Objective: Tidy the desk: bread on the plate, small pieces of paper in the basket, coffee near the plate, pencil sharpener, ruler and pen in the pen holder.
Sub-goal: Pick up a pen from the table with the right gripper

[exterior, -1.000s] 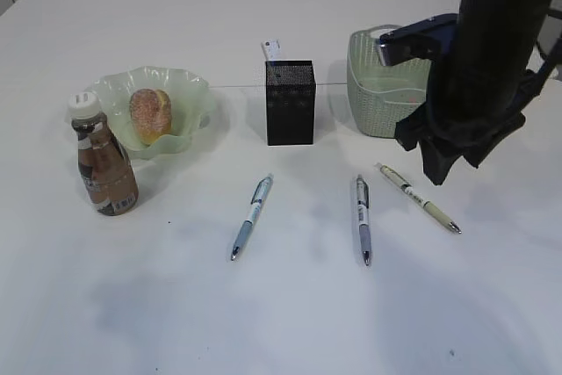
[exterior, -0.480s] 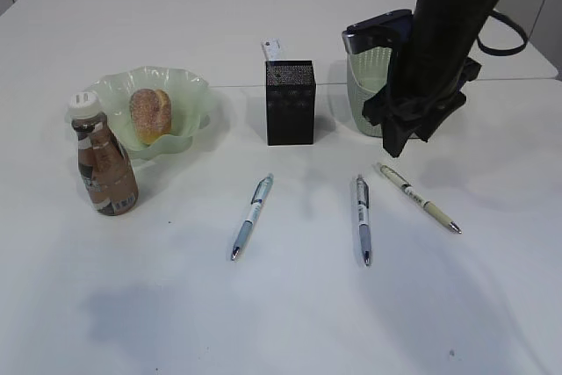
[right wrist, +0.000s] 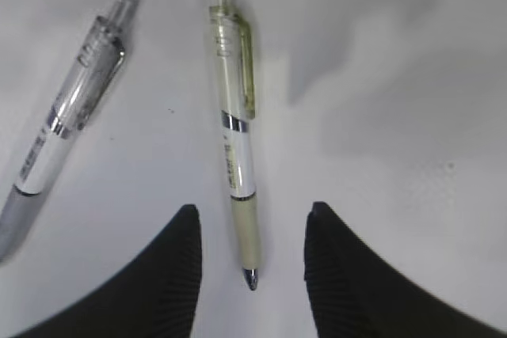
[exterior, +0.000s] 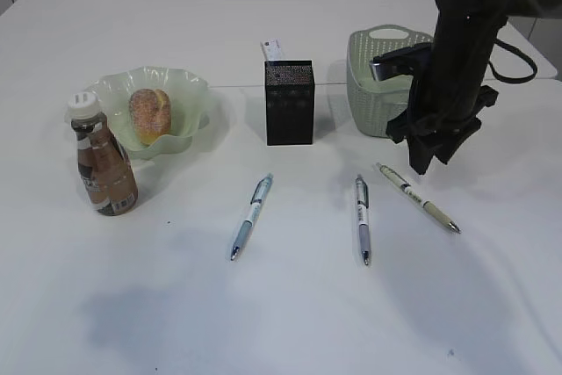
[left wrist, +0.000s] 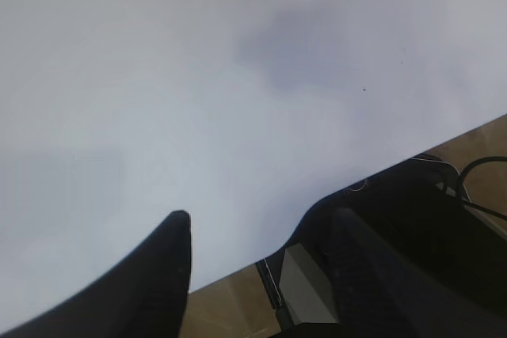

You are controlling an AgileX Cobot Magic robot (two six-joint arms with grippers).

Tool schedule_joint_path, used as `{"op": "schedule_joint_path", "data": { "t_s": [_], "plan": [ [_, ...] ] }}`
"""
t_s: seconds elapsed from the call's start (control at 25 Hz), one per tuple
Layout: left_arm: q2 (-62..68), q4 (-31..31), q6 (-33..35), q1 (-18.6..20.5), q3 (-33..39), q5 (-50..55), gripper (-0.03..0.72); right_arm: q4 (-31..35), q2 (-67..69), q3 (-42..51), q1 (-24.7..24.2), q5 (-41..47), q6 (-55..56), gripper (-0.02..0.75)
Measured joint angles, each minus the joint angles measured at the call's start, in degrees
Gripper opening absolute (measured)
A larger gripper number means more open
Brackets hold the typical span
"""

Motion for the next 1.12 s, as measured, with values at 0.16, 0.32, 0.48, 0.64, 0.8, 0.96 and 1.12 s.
{"op": "schedule_joint_path", "data": {
  "t_s": [0.16, 0.32, 0.48, 0.64, 0.8, 0.96, 1.12],
  "plan": [
    [0.00, -0.11, 0.00, 0.00, 0.00, 0.00, 0.394, 0.00, 1.01, 0.00, -0.10, -0.13, -0.25, 0.344],
    [0.00, -0.33, 0.00, 0.00, 0.00, 0.00, 0.394, 0.12, 2.57, 0.00, -0.10, -0.13, -0.85, 0.344],
    [0.00, -0.33, 0.00, 0.00, 0.00, 0.00, 0.394, 0.23, 2.99, 0.00, -0.10, -0.13, -2.64, 0.344],
    [0.00, -0.33, 0.00, 0.00, 0.00, 0.00, 0.394, 1.33, 3.94, -0.09, -0.10, -0.58, -3.53, 0.344],
    [0.00, -0.44, 0.00, 0.00, 0.00, -0.10, 0.394, 1.33, 5.66, -0.09, -0.10, -0.78, -4.11, 0.344],
    [0.00, -0.44, 0.00, 0.00, 0.00, -0.10, 0.394, 1.33, 5.90, -0.09, -0.10, -1.51, -4.49, 0.344],
    [0.00, -0.65, -0.04, 0.00, 0.00, -0.10, 0.394, 1.33, 5.90, -0.09, -0.10, -2.17, -4.76, 0.343]
  ]
}}
